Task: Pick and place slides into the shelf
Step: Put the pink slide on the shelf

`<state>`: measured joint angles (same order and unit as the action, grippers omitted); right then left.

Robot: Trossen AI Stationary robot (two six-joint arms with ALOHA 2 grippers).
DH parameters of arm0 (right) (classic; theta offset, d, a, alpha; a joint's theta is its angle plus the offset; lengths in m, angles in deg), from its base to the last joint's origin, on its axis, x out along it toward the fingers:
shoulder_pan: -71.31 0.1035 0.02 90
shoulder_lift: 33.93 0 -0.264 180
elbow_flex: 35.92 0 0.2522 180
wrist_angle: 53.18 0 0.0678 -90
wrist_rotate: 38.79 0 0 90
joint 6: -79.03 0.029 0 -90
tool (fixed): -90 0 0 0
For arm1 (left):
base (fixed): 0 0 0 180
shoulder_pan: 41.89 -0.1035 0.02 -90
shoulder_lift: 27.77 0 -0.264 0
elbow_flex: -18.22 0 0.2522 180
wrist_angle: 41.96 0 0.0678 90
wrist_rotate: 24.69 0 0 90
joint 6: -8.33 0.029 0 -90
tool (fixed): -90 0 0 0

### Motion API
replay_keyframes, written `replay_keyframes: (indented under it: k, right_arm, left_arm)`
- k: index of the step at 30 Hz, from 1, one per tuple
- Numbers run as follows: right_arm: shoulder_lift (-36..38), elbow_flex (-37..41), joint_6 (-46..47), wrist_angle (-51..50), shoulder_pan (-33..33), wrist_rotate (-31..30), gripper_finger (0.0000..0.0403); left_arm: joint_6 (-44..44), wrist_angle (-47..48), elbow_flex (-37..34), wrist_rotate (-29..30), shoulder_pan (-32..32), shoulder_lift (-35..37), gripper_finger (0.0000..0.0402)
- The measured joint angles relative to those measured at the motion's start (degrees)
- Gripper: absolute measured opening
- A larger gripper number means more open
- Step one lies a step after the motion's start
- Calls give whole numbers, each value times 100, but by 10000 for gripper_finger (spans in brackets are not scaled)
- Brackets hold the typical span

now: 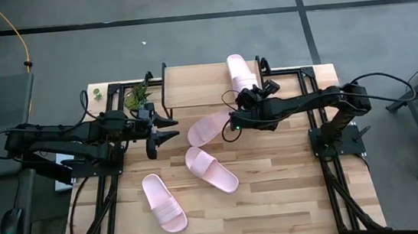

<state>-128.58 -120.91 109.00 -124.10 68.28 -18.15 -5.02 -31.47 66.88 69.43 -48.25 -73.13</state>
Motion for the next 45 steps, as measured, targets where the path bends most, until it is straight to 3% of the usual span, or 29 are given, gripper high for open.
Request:
replay_keyframes:
  k: [15,45]
  right_arm:
    - [-3,-2,609,-707,-35,54,0]
    - [-1,-11,616,-866,-179,411,0]
  left_arm:
    - [1,0,0,-1,1,0,166]
    - [2,2,0,-1,1,0,166]
